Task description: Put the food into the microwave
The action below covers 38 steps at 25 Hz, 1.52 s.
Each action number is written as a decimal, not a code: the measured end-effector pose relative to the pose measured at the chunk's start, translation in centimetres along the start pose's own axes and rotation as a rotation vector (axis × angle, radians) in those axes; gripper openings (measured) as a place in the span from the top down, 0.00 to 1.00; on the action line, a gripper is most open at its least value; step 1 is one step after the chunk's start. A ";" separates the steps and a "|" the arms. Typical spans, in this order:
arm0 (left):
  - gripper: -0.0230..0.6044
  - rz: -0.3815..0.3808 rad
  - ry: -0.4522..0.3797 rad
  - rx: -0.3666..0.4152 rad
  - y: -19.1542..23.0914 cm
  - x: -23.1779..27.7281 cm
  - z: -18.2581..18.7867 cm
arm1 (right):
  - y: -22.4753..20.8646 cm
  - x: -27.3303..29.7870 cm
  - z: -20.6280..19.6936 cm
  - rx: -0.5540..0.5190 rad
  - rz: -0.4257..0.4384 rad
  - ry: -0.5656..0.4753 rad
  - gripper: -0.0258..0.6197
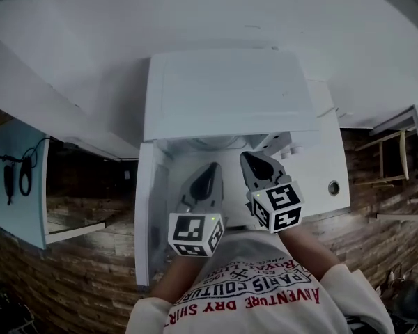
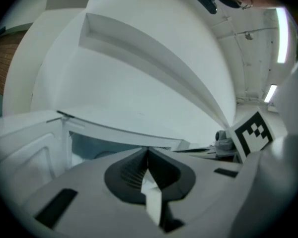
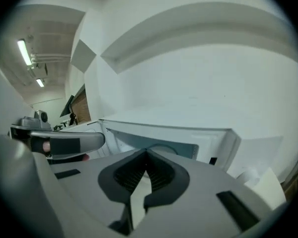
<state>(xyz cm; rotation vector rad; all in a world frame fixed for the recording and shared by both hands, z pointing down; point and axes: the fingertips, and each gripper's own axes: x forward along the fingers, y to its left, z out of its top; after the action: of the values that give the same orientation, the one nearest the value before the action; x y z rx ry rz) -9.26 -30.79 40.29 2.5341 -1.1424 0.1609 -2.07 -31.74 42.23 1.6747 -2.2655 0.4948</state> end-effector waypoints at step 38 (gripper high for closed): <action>0.95 0.057 -0.086 0.168 -4.5 -2.1 3.1 | -0.1 -7.5 3.5 0.009 0.098 -0.201 0.94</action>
<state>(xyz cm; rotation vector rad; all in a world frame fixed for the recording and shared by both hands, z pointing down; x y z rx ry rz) -7.41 -27.68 35.69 2.6784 -1.2847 0.1705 0.13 -26.82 35.93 1.6920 -2.5014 0.3732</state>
